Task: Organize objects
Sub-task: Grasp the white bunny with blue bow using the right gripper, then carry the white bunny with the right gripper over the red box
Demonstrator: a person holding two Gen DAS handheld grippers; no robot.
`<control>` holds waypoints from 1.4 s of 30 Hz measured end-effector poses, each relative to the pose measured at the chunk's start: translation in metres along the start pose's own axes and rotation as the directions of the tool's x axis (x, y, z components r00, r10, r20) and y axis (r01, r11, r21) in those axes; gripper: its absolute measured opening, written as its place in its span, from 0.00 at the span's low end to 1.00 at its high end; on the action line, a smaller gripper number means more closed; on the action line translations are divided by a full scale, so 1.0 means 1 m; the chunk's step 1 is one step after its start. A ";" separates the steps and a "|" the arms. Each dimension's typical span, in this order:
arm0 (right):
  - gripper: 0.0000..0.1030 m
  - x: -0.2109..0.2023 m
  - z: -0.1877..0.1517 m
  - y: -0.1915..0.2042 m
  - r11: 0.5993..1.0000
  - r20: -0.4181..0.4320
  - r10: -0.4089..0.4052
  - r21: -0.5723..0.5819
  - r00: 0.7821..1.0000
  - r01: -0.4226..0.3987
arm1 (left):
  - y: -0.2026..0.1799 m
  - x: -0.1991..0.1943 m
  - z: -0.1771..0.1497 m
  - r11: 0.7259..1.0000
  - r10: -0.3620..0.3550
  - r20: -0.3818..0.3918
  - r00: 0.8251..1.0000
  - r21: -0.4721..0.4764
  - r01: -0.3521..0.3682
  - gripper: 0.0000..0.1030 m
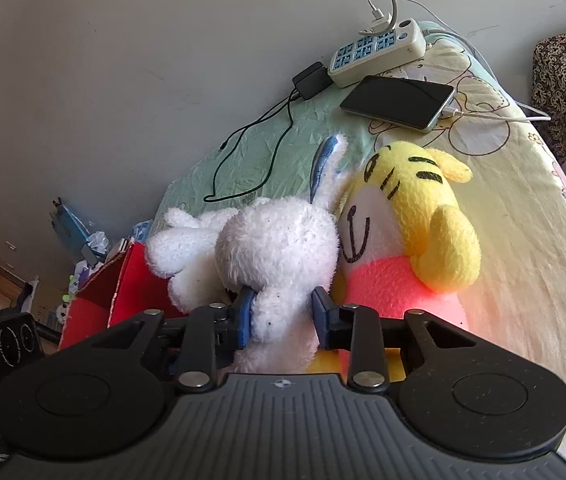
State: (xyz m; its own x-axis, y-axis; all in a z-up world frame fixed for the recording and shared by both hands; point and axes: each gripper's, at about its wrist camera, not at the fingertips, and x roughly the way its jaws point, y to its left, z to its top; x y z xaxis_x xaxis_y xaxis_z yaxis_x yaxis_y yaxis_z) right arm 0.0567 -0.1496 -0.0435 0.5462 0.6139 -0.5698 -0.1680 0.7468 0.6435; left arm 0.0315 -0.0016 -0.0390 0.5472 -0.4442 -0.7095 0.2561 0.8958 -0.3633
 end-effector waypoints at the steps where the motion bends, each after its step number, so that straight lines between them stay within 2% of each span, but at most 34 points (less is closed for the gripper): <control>1: 0.32 -0.002 -0.002 0.000 1.000 -0.003 0.009 0.001 1.000 -0.009 | -0.001 0.001 -0.001 1.000 0.004 -0.003 1.000 0.007 -0.004 0.97; 3: 0.31 -0.005 -0.006 0.002 1.000 -0.009 0.020 -0.011 1.000 -0.020 | -0.001 0.006 -0.001 1.000 -0.006 -0.021 1.000 0.010 0.007 0.96; 5: 0.31 -0.009 -0.009 0.001 1.000 -0.004 0.020 -0.012 1.000 -0.020 | 0.000 0.010 -0.001 0.999 -0.052 -0.051 0.997 -0.002 0.052 0.90; 6: 0.31 -0.011 -0.010 -0.001 1.000 -0.001 0.029 0.002 1.000 -0.029 | 0.000 0.011 -0.002 0.998 -0.059 -0.062 0.996 -0.009 0.059 0.77; 7: 0.31 -0.012 -0.011 -0.003 0.999 -0.001 0.042 0.015 0.999 -0.042 | -0.001 0.013 -0.003 0.998 -0.057 -0.072 0.996 -0.006 0.057 0.74; 13: 0.31 -0.026 -0.024 0.004 0.998 0.014 0.058 -0.015 0.998 -0.058 | -0.014 0.002 -0.014 0.998 -0.049 -0.063 0.997 0.029 0.051 0.71; 16: 0.31 -0.035 -0.029 0.008 0.997 0.026 0.071 -0.030 0.997 -0.070 | -0.021 -0.012 -0.018 0.998 -0.014 -0.050 0.999 0.060 0.017 0.61; 22: 0.31 -0.048 -0.031 0.031 0.985 0.038 0.158 -0.080 0.987 -0.154 | -0.027 -0.056 -0.024 0.996 0.057 0.031 0.998 0.066 -0.059 0.60; 27: 0.31 -0.041 -0.028 0.060 0.959 0.021 0.260 -0.124 0.965 -0.256 | -0.023 -0.099 -0.029 0.987 0.150 0.121 0.981 0.046 -0.157 0.60; 31: 0.31 -0.024 -0.027 0.090 0.934 -0.012 0.322 -0.156 0.947 -0.320 | -0.008 -0.136 -0.034 0.975 0.218 0.183 0.959 0.003 -0.223 0.60; 38: 0.32 0.014 -0.032 0.144 0.901 -0.059 0.373 -0.217 0.926 -0.376 | 0.031 -0.186 -0.043 0.954 0.298 0.255 0.920 -0.056 -0.293 0.60; 42: 0.32 0.035 -0.043 0.173 0.899 -0.074 0.373 -0.221 0.925 -0.379 | 0.059 -0.203 -0.049 0.949 0.315 0.246 0.916 -0.077 -0.306 0.60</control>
State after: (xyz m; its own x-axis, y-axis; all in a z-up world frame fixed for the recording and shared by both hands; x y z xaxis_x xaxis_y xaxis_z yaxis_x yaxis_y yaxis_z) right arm 0.0111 0.0117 0.0259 0.3824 0.8650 -0.3250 -0.5392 0.4945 0.6816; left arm -0.1030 0.1403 0.0540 0.7786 -0.1205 -0.6159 0.0143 0.9846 -0.1744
